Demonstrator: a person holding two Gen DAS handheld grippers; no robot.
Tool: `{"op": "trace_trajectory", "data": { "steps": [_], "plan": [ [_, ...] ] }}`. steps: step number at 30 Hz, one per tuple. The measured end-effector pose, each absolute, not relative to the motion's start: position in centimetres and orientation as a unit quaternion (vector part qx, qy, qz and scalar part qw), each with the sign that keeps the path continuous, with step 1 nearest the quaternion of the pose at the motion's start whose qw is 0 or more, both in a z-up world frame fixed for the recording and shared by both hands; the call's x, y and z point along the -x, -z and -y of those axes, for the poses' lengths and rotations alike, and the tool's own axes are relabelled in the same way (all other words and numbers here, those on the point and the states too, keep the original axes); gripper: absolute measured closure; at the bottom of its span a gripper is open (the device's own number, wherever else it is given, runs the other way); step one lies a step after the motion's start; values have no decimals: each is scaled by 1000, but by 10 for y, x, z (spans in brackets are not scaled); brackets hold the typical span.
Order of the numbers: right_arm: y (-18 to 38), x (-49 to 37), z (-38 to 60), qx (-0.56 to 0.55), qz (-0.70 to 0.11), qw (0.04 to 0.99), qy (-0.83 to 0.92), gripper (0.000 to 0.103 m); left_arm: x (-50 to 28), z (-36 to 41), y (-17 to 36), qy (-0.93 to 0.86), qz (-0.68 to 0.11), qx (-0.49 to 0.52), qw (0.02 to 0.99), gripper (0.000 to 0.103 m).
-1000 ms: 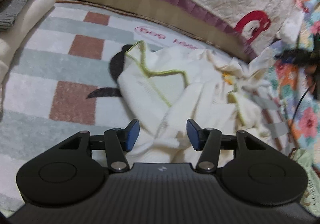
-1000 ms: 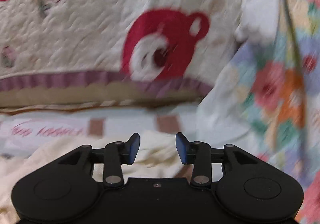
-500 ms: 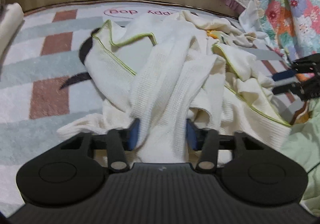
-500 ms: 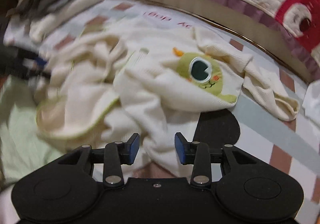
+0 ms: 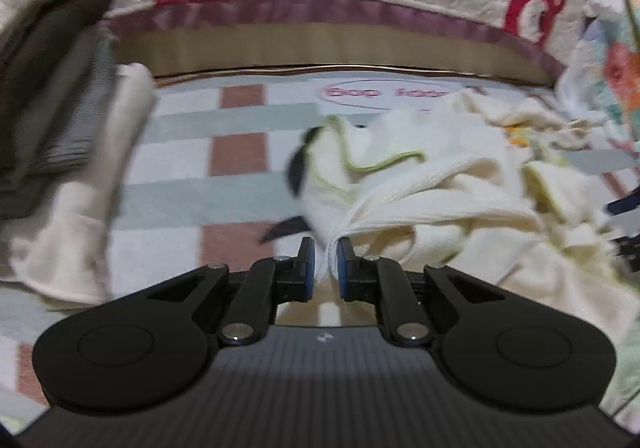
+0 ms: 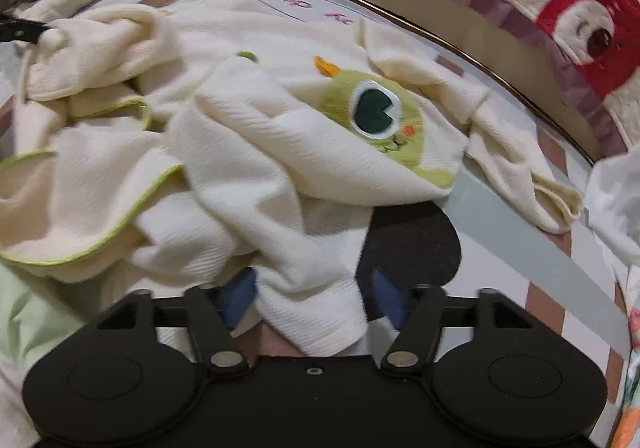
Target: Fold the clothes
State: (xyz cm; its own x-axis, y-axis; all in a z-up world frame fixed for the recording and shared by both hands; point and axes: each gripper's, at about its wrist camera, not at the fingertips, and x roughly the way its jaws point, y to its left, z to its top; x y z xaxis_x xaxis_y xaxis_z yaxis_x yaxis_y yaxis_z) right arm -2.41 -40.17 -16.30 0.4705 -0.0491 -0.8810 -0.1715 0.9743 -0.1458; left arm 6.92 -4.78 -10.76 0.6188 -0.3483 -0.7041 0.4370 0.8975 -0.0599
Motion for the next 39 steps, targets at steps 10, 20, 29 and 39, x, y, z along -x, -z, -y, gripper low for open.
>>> {"op": "trace_trajectory", "data": {
  "steps": [10,20,29,39],
  "plan": [
    [87,40,422,-85,-420,903,2,94,-64,47,108,204,-371,-55,904,94],
    [38,142,484,-61,-405,874,259,94,-76,-1,76,131,-364,12,922,99],
    [119,155,499,-178,-475,821,262,82,-85,4,98,111,-397,9,911,99],
    [98,124,427,-253,-451,855,28,56,-88,6,119,109,-453,33,884,95]
  ]
}}
